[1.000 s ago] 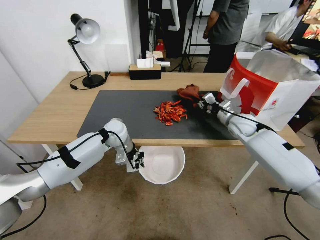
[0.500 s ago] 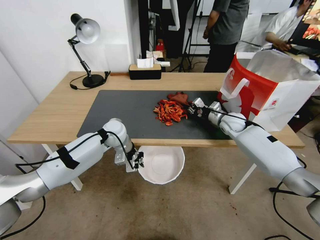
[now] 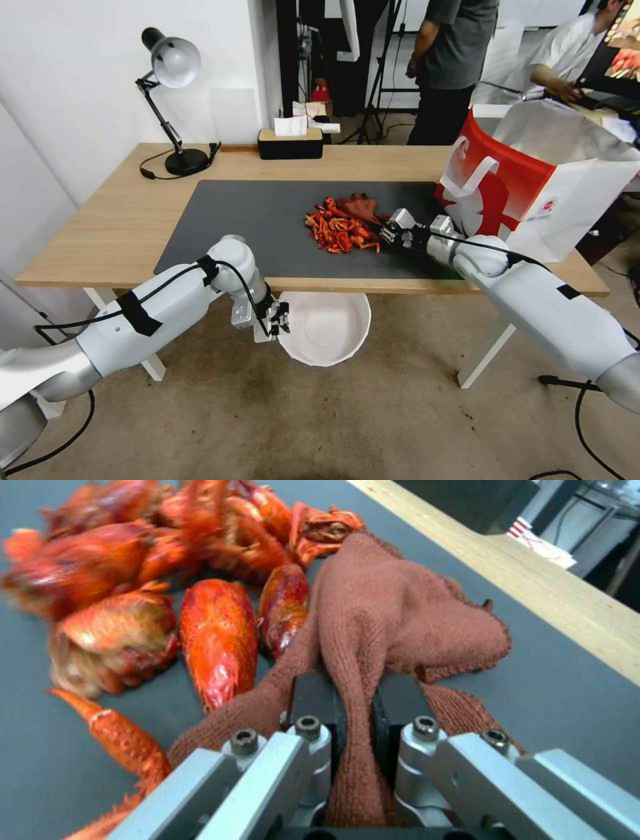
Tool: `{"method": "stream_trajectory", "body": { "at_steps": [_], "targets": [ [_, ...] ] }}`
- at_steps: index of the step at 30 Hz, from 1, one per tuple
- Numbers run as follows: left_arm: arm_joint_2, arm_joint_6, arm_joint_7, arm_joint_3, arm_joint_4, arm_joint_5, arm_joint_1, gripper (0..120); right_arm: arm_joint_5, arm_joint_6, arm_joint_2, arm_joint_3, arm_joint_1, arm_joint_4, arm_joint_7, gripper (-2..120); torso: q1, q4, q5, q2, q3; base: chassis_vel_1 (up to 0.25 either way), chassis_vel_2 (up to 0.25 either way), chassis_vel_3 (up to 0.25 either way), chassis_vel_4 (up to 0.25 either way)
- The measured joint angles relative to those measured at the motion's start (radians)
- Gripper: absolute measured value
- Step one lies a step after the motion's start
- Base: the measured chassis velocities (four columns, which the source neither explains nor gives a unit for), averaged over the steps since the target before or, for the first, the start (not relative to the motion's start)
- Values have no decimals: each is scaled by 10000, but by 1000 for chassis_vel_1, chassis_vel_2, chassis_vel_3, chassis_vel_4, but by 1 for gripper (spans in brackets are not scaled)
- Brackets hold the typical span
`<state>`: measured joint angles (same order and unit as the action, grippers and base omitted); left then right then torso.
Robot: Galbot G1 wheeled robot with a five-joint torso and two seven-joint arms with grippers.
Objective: Sweep shrimp from table into container with towel, then put container into takeout bag.
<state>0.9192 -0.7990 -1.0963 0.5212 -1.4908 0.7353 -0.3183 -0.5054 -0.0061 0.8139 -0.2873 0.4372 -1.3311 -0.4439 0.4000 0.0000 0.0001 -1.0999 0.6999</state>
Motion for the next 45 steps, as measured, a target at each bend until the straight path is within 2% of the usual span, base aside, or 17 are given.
{"method": "stream_trajectory", "body": {
  "at_steps": [8,23,45],
  "targets": [
    [-95,3,0,-23,-41,-1,-8,0,-2,23,-489,440,808,-911,-242,5,-1,0,-1,-1,0,0,0,0,0],
    [-63,36,-9,-96,-70,-6,-79,0,75,-72,-590,896,1936,-2192,-178,5,-1,0,-2,-1,0,0,0,0,0],
    [-125,38,-22,-122,-79,-71,-27,0,284,-195,-1080,2730,4525,-4050,-152,5,-1,0,-1,-1,1,0,0,0,0]
  ]
}}
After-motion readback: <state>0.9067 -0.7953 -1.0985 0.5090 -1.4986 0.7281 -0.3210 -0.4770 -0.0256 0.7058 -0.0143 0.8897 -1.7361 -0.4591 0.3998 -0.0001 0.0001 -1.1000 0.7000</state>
